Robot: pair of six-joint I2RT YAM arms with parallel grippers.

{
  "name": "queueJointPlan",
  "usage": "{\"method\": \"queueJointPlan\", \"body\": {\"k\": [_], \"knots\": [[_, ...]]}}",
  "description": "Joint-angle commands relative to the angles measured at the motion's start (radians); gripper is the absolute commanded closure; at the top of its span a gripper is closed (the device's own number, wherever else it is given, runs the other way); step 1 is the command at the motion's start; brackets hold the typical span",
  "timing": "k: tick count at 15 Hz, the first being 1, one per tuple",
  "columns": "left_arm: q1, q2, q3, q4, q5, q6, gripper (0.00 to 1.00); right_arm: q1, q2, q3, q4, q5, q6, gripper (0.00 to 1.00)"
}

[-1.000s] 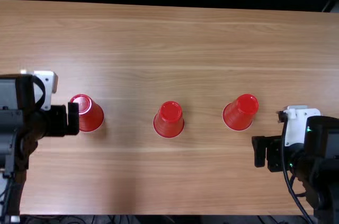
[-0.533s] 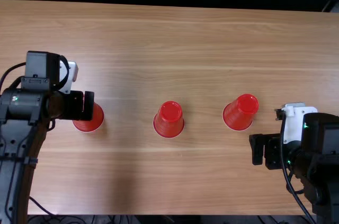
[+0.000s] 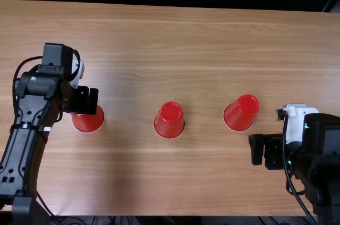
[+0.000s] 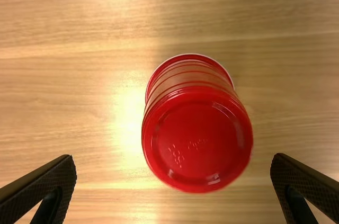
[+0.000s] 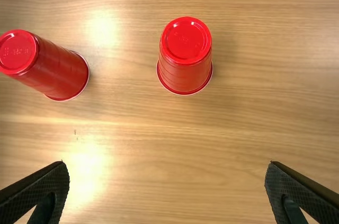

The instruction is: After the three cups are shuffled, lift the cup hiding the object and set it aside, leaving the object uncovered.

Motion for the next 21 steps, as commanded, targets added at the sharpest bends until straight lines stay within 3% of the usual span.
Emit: {"method": "queueJointPlan", "body": {"k": [1, 11, 14, 19, 21], "knots": [[-0.019, 0.031, -0.011, 0.001, -0.013, -0.011, 0.00, 0.010, 0.004, -0.014, 0.001, -0.012, 0.015, 0.00], [-0.022, 0.152, -0.011, -0.010, -0.011, -0.049, 0.00, 0.009, -0.004, -0.039, 0.001, -0.010, 0.017, 0.00], [-0.023, 0.161, -0.011, -0.003, -0.008, -0.049, 0.48, 0.009, -0.005, -0.039, -0.001, -0.010, 0.017, 0.00], [-0.023, 0.149, -0.016, -0.005, 0.005, -0.053, 0.95, 0.009, -0.007, -0.040, -0.001, -0.010, 0.015, 0.00], [-0.027, 0.118, -0.011, -0.012, 0.007, -0.069, 0.98, 0.010, -0.009, -0.048, -0.001, -0.010, 0.015, 0.00]]}}
